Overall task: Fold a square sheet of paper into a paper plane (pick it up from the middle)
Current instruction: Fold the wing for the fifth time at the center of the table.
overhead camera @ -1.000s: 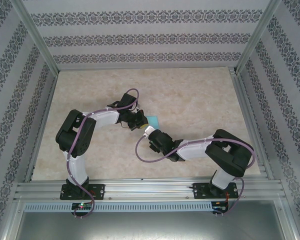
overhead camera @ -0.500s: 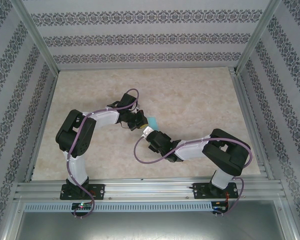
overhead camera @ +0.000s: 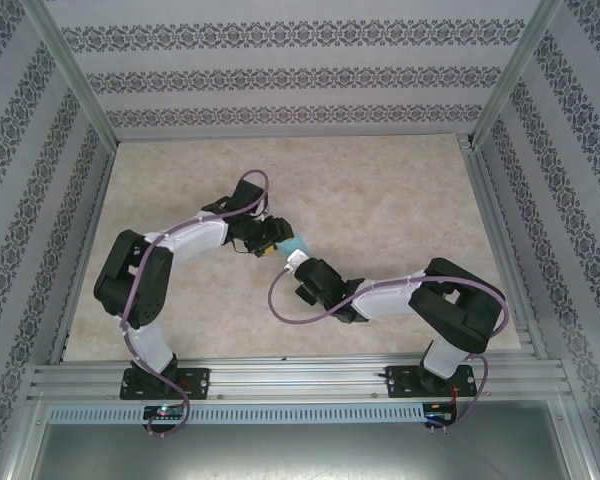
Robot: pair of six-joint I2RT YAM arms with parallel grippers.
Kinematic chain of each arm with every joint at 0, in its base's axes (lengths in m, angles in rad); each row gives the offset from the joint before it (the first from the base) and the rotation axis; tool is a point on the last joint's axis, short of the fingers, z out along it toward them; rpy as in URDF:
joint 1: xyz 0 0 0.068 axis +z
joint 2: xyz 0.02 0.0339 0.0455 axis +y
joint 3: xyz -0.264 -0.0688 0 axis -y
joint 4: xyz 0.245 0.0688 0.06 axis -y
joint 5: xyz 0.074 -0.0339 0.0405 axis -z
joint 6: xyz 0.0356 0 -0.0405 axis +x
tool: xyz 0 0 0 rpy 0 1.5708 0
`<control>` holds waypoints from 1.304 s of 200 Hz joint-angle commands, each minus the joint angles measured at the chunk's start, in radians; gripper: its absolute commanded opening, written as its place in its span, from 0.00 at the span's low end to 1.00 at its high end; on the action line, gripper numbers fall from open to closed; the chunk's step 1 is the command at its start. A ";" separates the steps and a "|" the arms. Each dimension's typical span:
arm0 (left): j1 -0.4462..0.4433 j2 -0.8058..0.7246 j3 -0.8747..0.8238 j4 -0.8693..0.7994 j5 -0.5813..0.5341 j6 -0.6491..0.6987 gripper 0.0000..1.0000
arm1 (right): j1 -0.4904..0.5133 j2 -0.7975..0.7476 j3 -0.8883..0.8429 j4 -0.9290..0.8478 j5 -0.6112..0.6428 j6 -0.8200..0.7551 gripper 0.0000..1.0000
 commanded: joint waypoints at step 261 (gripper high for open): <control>0.018 -0.149 -0.174 0.080 -0.037 0.031 0.57 | -0.343 0.209 0.034 0.156 -0.906 0.769 0.00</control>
